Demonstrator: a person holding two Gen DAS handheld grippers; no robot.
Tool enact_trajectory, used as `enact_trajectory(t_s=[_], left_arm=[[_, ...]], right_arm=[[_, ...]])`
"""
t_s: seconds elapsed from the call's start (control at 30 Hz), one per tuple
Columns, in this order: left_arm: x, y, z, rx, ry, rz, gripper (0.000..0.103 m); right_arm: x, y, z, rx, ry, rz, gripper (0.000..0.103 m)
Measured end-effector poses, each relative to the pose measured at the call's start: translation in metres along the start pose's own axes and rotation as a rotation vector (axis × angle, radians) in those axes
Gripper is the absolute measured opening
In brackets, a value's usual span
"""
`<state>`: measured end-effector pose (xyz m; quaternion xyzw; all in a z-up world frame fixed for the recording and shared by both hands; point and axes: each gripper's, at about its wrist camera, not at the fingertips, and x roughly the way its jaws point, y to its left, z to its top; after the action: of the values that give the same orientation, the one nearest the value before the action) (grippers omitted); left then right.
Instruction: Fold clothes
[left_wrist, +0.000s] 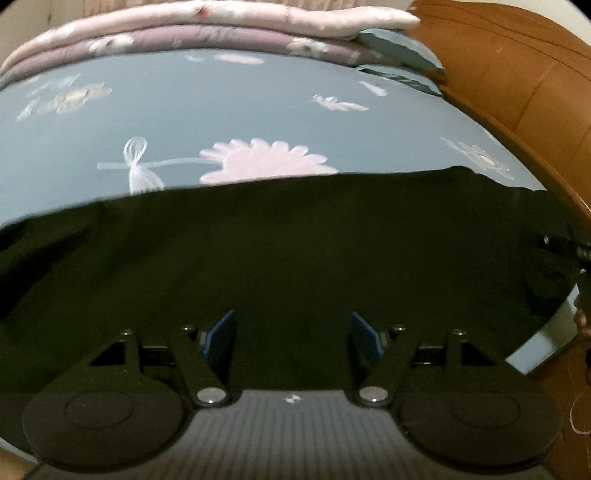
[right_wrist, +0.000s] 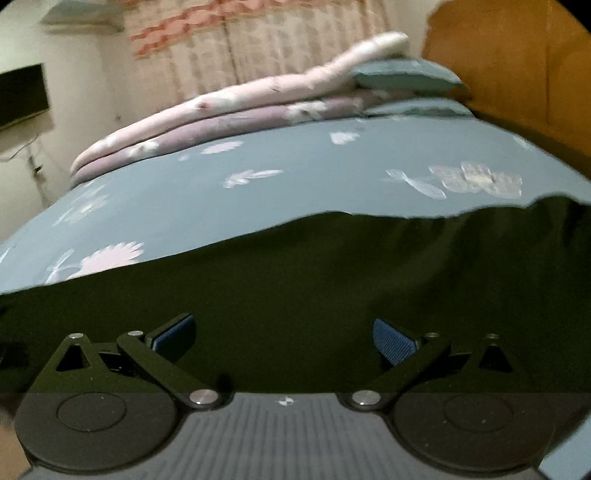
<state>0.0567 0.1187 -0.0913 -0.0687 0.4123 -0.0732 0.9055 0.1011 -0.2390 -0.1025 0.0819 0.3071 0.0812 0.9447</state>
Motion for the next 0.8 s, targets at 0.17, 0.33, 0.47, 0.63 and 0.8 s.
enact_trajectory(t_s=[0.17, 0.33, 0.47, 0.63, 0.8], left_arm=[[-0.006, 0.012, -0.005, -0.030, -0.020, -0.027, 0.071], [-0.006, 0.015, -0.004, -0.021, -0.029, -0.036, 0.072], [-0.007, 0.013, -0.004, -0.006, -0.025, -0.030, 0.073], [-0.028, 0.025, 0.002, -0.014, -0.060, -0.037, 0.073], [-0.037, 0.066, 0.013, -0.098, -0.063, -0.051, 0.073]], right_arm=[[-0.012, -0.023, -0.019, -0.037, 0.027, -0.149, 0.103], [-0.032, -0.051, -0.012, 0.053, -0.011, -0.198, 0.103], [-0.020, -0.068, -0.004, 0.082, -0.009, -0.239, 0.103], [-0.010, -0.062, -0.012, 0.023, 0.032, -0.333, 0.103], [-0.007, -0.056, -0.015, 0.001, 0.026, -0.375, 0.103]])
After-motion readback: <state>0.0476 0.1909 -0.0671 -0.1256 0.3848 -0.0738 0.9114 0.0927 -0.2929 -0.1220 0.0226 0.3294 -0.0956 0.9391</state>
